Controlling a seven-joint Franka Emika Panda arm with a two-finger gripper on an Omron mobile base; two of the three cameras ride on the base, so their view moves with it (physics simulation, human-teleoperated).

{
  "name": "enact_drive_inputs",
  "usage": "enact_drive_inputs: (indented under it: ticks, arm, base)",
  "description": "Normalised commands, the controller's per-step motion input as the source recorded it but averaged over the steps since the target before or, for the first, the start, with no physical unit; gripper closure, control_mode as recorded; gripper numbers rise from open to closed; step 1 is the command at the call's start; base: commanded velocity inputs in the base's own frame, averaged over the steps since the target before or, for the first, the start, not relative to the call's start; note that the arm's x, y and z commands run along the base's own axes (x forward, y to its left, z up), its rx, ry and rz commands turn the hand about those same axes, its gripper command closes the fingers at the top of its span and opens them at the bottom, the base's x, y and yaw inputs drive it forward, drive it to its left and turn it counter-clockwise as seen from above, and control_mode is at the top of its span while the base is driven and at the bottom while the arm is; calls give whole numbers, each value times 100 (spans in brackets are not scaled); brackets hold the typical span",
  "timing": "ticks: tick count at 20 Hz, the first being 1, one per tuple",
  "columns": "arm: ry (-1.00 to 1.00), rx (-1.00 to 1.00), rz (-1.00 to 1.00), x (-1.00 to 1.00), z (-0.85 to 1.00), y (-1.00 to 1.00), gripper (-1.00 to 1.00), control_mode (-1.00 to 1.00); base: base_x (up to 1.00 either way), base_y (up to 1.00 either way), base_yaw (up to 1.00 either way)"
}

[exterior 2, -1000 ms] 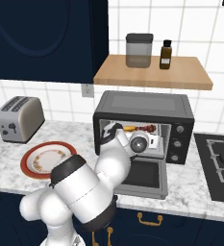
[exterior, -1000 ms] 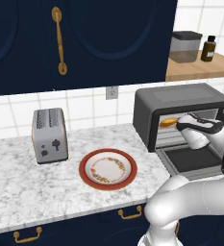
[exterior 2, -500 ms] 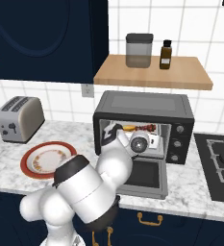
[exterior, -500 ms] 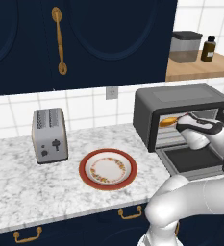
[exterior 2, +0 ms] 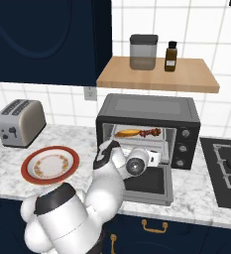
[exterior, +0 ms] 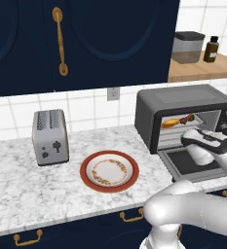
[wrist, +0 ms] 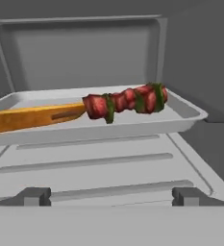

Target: Pick up the kebab skewer and baguette bread, and place them inside the toaster oven. Close the toaster oven door and start by setting the timer.

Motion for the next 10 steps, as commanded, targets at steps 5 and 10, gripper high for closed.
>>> enact_drive_inputs:
  ticks: [5,10]
  arm:
    - [4,0,0,-99,0,-2,-100,-100]
    - [3,0,0,-82,0,-13,-100,-100]
  base:
    - [0,0,0]
    - [0,0,0]
